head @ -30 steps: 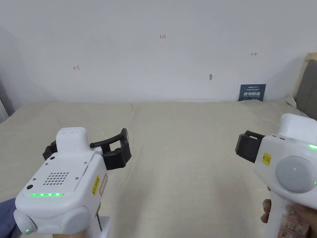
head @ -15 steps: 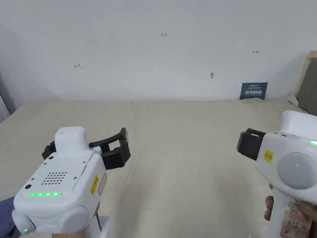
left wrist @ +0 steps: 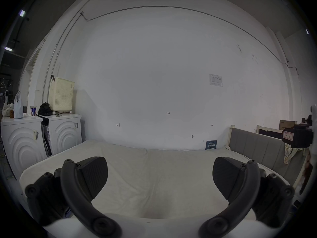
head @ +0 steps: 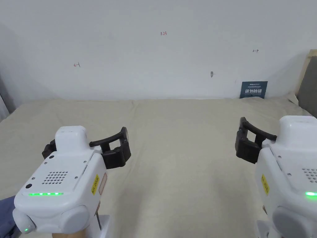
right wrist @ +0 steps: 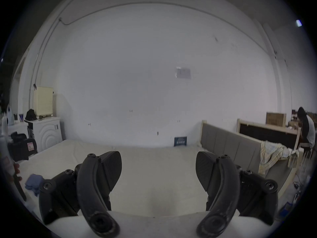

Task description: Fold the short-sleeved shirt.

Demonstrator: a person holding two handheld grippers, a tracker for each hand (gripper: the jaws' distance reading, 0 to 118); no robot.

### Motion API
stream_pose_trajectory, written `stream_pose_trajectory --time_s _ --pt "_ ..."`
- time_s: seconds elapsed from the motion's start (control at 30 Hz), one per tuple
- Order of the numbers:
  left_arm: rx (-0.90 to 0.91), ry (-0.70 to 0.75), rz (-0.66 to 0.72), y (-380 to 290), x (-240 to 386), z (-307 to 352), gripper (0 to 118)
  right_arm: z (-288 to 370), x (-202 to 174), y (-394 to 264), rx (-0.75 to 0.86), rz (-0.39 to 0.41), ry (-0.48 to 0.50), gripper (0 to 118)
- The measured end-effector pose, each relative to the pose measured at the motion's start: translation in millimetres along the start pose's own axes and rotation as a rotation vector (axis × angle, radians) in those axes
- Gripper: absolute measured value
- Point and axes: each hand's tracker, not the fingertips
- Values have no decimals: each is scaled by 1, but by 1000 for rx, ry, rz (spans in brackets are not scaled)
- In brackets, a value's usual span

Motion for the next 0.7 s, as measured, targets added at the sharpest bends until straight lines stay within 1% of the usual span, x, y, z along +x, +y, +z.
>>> stream_pose_trajectory --time_s 0.1,0.27,0.7 --pt "1 0 -4 -1 1 0 118 4 -5 -6 55 32 -34 92" --pt "10 3 -10 0 2 1 118 4 -4 -5 59 2 -22 92" --pt "13 2 -11 1 2 4 118 1 -2 -5 34 0 -17 92"
